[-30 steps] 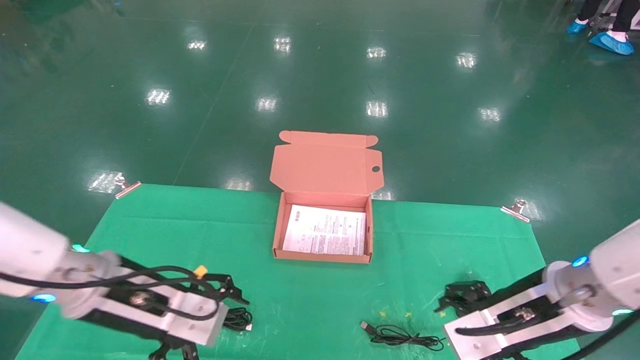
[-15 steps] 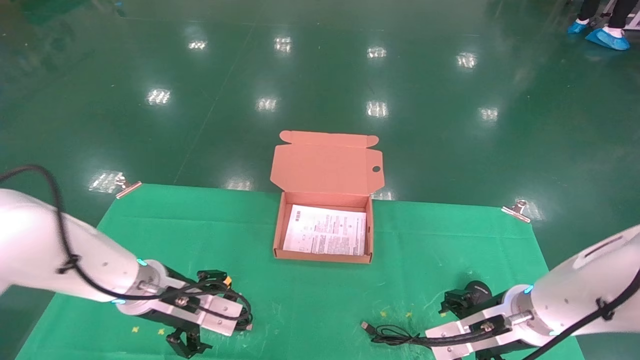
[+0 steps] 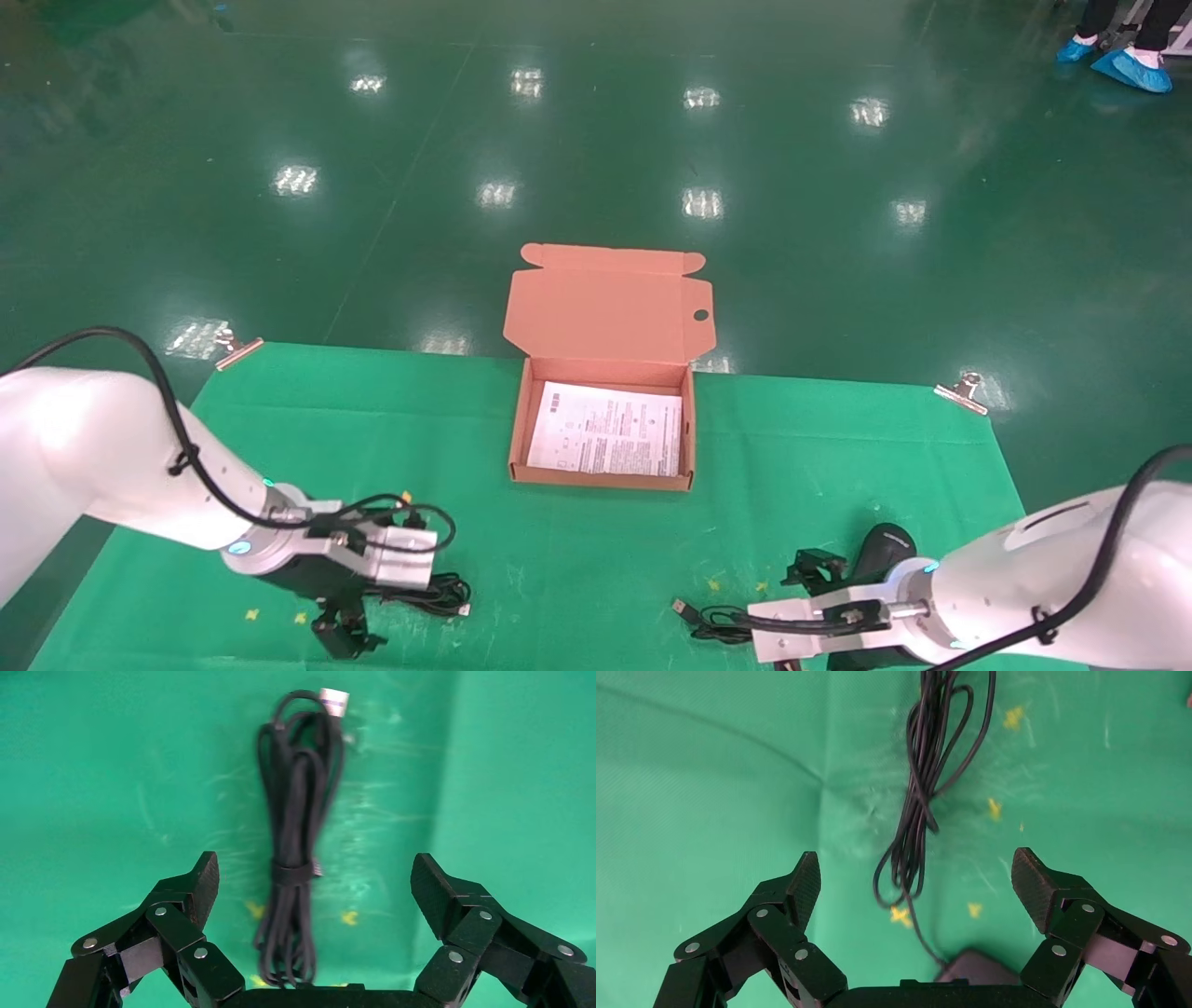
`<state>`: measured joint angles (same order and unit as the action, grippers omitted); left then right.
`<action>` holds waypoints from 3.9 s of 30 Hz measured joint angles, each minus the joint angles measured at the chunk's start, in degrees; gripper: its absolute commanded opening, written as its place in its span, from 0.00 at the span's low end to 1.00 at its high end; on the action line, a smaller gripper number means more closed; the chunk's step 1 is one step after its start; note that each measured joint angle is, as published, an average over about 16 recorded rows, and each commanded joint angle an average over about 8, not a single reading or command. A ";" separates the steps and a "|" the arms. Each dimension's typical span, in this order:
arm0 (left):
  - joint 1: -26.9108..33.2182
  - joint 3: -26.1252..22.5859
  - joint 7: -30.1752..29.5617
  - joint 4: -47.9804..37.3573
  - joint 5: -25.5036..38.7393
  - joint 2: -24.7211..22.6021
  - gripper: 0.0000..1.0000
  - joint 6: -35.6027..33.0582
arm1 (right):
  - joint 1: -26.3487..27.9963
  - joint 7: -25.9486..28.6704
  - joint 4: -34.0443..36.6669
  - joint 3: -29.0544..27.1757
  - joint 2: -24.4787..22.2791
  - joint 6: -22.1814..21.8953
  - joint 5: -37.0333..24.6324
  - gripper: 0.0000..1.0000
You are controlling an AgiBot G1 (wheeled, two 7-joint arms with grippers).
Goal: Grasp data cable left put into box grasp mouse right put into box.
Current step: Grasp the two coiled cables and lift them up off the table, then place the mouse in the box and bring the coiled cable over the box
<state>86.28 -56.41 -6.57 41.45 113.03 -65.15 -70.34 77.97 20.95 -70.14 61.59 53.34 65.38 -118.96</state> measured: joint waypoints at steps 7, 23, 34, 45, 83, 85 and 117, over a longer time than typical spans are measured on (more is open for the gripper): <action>0.41 0.89 3.77 -7.21 -1.17 -1.66 0.41 3.06 | -1.78 -2.42 5.27 -0.25 1.96 -4.76 0.51 0.62; 0.37 1.25 5.83 -9.90 -1.78 -2.32 0.00 4.42 | -2.17 -4.20 8.15 -0.40 3.05 -6.61 1.21 0.00; 0.38 1.21 5.44 -9.14 -1.74 -2.15 0.00 4.11 | -2.06 -3.93 7.56 -0.36 2.81 -6.21 1.01 0.00; 0.41 1.19 5.27 -8.84 -1.70 -2.09 0.00 4.00 | -2.01 -3.81 7.32 -0.32 2.72 -6.05 0.93 0.00; 12.20 4.46 -1.78 9.17 2.29 6.99 0.00 3.68 | 12.50 4.57 -7.21 -10.18 -8.25 -4.55 1.69 0.00; 13.69 4.88 -3.13 10.44 3.16 6.34 0.00 4.79 | 14.56 4.17 -6.62 -10.80 -6.54 -5.86 0.81 0.00; 17.20 2.63 -12.95 17.64 16.09 4.47 0.00 7.13 | 23.87 -1.97 13.93 -7.81 18.65 -15.72 -8.26 0.00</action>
<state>103.49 -53.78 -19.52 59.09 129.12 -60.68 -63.21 101.84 18.99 -56.21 53.78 71.99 49.66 -127.22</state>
